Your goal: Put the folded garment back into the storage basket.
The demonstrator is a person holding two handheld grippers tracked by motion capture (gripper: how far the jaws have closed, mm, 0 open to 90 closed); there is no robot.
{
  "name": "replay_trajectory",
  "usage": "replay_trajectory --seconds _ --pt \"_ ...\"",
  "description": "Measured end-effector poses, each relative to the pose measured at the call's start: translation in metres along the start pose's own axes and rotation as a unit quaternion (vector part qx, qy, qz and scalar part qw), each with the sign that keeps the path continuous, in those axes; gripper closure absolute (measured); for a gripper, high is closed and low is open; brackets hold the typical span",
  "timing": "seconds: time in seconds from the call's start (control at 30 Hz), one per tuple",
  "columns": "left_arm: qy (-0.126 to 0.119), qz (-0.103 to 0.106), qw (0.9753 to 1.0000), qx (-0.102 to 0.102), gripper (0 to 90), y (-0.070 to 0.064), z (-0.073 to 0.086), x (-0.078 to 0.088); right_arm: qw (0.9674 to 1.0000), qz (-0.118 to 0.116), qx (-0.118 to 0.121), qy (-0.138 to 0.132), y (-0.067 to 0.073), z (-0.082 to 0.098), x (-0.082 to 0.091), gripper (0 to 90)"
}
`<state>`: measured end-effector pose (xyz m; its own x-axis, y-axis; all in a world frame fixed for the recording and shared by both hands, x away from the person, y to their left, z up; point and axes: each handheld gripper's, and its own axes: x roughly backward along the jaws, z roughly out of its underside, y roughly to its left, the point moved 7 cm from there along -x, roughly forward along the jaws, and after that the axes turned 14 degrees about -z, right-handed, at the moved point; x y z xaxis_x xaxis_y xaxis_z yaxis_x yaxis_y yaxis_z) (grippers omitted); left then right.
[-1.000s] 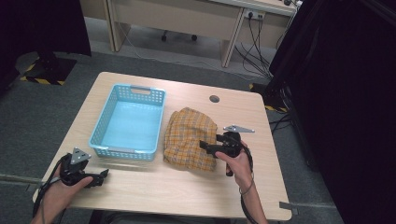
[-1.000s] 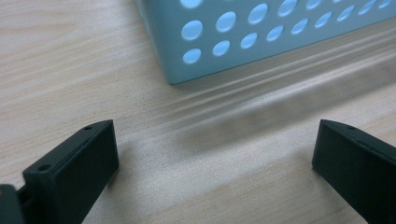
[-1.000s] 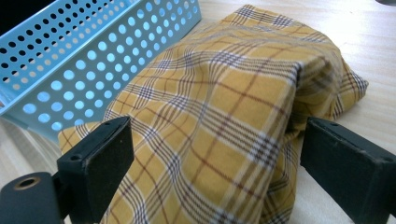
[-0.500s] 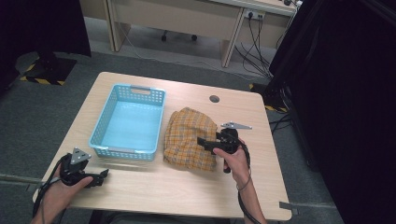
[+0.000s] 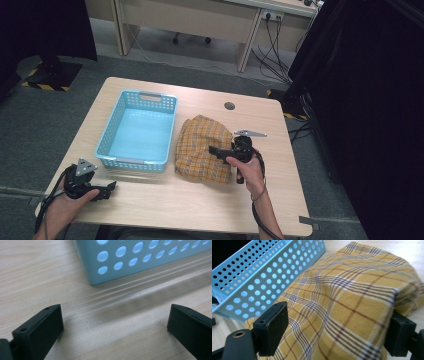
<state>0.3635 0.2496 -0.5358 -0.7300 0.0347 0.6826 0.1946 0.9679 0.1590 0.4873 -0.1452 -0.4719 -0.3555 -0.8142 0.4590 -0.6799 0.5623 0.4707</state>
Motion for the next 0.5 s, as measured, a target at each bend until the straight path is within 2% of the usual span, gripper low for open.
replay_trajectory --seconds 0.5 --pt "0.000 0.000 1.0000 0.000 0.0 0.000 0.000 0.000 0.9997 -0.013 -0.001 0.019 0.000 0.006 -0.015 22.9"
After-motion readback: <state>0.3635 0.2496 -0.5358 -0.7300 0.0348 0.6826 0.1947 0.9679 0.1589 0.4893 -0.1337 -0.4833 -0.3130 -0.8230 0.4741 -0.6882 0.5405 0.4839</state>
